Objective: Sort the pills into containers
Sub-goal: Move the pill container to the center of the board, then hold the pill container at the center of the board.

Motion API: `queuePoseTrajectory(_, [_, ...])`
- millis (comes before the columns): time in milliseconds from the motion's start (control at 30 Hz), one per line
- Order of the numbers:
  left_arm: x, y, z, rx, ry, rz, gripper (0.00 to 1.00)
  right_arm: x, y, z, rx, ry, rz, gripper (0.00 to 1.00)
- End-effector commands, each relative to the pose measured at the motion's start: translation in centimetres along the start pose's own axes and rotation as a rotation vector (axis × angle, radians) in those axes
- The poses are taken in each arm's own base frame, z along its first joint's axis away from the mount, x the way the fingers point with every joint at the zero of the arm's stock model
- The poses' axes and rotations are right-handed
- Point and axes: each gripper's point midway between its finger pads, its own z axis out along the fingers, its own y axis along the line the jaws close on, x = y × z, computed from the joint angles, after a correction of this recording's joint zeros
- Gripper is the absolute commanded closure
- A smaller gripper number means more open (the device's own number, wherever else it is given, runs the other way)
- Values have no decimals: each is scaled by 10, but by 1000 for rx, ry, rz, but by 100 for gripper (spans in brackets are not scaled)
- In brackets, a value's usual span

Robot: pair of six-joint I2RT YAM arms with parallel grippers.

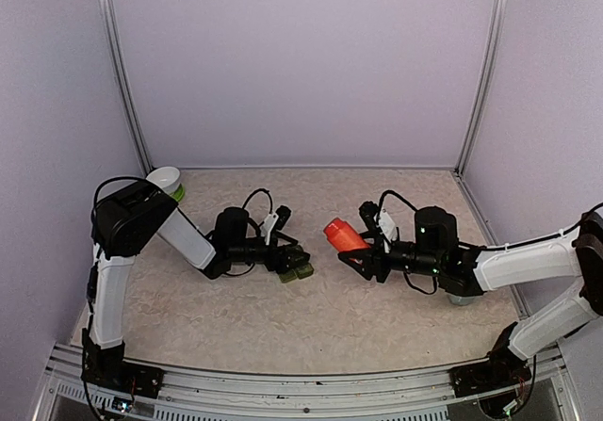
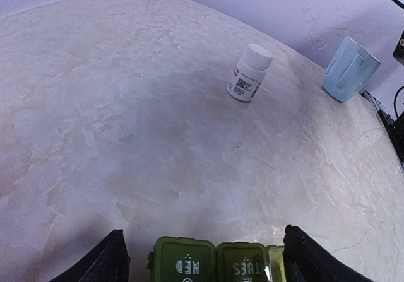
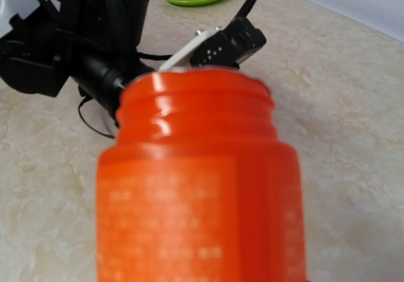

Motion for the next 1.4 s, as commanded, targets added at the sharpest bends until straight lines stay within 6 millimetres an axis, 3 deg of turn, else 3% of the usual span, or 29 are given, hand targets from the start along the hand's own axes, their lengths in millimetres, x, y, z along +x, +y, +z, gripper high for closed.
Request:
queuePoseTrajectory(0, [44,13,-9,-16,149,-106,18,-14,3,-4,-1,-40,-9,69])
queuePoseTrajectory(133, [47,15,-4,-9,168,-91,6,-14,3,-4,-6,-41,-9,69])
queuePoseTrajectory(200, [48,14,-1,2,171,-89,6,-14,4,-4,-9,-42,-11,69])
queuePoseTrajectory(567, [55,1,1,76,174,-70,15,-13,4,-5,-4,-42,-13,69])
queuePoseTrajectory(767, [60,-6,4,93,196,-52,13,-13,3,-5,0,-40,-14,69])
queuePoseTrajectory(1367, [69,-2,11,70,222,-48,21,-14,4,-8,-3,-47,-9,69])
